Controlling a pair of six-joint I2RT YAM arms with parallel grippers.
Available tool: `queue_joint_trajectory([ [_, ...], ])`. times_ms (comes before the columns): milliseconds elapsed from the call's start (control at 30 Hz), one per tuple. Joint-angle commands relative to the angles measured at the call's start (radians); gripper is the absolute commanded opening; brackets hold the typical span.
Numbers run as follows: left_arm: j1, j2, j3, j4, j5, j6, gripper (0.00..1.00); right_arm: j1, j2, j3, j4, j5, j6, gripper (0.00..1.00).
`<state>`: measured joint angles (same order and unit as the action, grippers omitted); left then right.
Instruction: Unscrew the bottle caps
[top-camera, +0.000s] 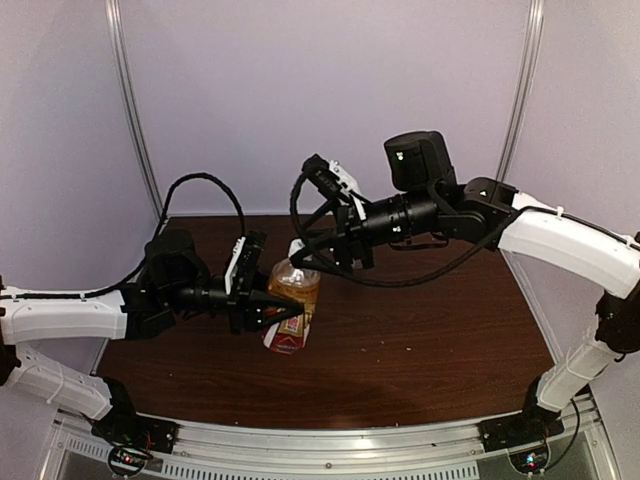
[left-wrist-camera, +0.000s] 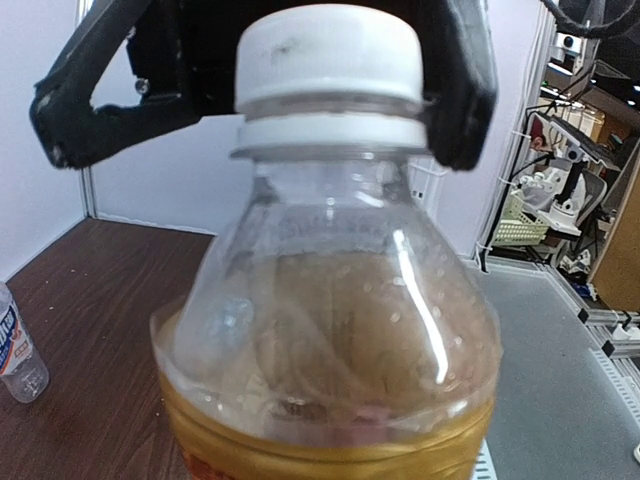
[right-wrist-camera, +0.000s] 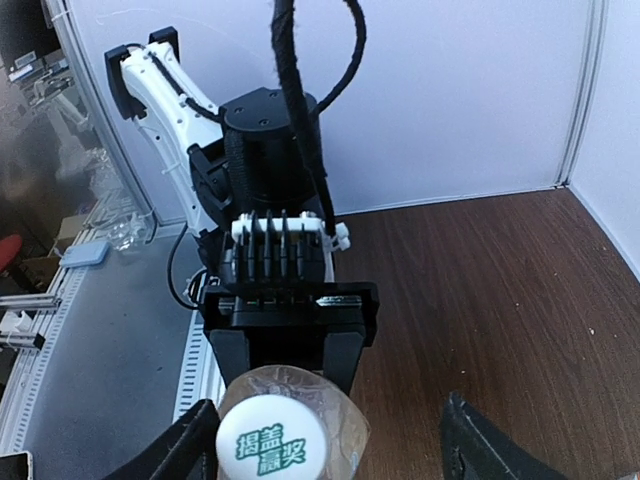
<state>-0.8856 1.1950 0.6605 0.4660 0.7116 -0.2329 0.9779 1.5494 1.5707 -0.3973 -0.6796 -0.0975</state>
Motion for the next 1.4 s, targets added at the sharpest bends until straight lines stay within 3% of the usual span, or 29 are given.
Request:
queue_joint_trajectory([
  [0,-0.006,0.005,0.026,0.004,-0.123,0.026,0.35,0.005,-0.081,-0.026,0.092,0.132,0.151,0.77],
  [233,-0.007,0.018,0.042,-0.044,-0.266,0.016,0.35,0.01,-0.089,-0.017,0.137,0.356,0.352,0.77],
  [467,-0.008,0.03,0.046,-0.031,-0.339,-0.016,0.37,0.025,-0.039,0.009,0.119,0.522,0.418,0.78],
  [800,-0.009,0.037,0.054,-0.037,-0.383,-0.023,0.37,0.035,0.023,0.013,0.133,0.458,0.458,0.75],
  [1067,-0.009,0.04,0.051,-0.04,-0.399,-0.013,0.37,0.038,0.045,0.0,0.144,0.409,0.466,0.57],
  [1367,-0.009,0.027,0.061,-0.062,-0.416,0.015,0.37,0.039,0.056,-0.009,0.147,0.414,0.452,0.45],
])
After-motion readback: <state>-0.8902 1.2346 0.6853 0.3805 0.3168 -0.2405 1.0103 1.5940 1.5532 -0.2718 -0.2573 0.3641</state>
